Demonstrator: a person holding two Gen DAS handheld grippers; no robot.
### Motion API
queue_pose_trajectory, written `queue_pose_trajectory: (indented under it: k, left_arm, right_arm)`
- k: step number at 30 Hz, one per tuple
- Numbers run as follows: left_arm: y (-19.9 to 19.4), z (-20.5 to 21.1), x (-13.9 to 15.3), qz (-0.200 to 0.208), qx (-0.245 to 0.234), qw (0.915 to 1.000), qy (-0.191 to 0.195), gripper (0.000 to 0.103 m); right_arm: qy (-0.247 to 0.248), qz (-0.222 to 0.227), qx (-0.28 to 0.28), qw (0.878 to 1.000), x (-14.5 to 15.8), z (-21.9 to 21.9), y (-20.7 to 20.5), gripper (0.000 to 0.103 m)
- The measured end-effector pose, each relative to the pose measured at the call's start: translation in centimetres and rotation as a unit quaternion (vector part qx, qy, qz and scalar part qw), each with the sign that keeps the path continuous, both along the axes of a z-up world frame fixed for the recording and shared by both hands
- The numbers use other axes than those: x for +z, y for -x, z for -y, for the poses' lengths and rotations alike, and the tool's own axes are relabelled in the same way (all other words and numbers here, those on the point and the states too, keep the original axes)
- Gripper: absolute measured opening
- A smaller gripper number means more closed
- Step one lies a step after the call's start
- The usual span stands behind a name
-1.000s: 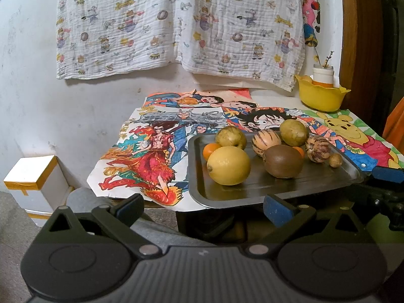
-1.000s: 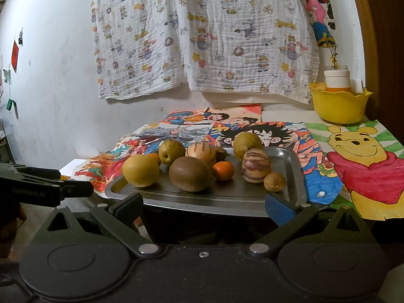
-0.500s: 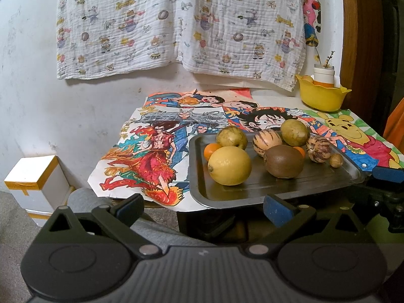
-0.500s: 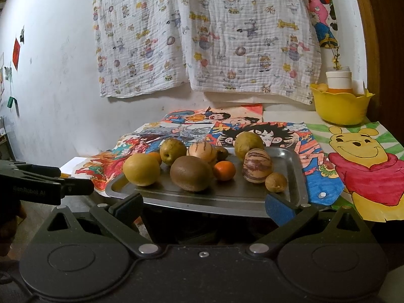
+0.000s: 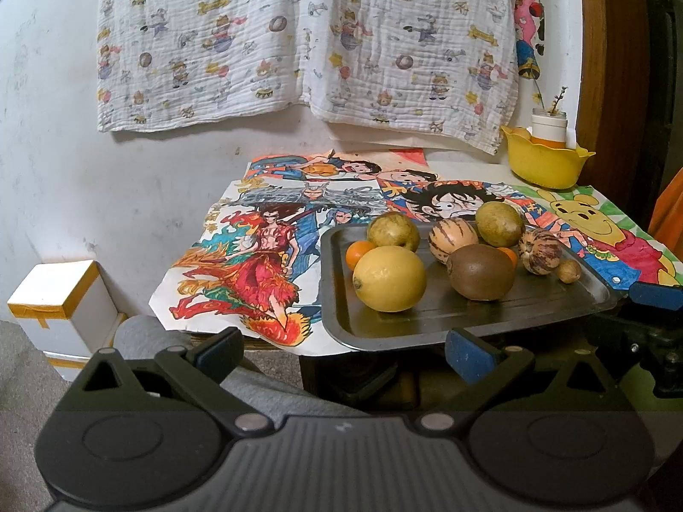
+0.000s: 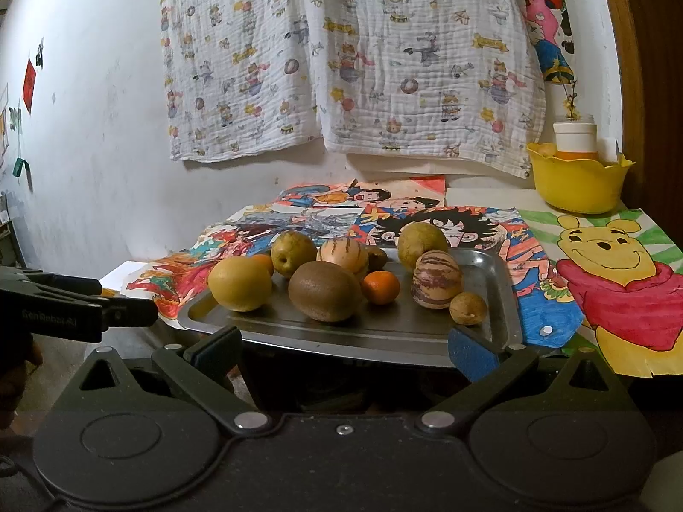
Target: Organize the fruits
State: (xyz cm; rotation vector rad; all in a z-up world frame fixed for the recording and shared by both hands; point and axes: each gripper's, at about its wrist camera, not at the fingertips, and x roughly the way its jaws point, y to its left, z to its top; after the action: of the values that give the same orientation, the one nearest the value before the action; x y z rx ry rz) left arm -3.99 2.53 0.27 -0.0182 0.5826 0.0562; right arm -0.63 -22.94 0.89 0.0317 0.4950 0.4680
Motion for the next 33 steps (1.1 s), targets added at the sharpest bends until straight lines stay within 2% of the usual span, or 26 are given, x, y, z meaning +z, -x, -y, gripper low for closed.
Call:
queue_pose_trajectory:
  k: [33]
  left_arm:
    - [-0.01, -0.01, -0.22, -0.009, 0.007, 0.9999, 0.009, 0.103]
  right_arm:
    - [0.016, 0.002, 0.009, 1.0, -0.51, -0.17, 0.01, 0.102]
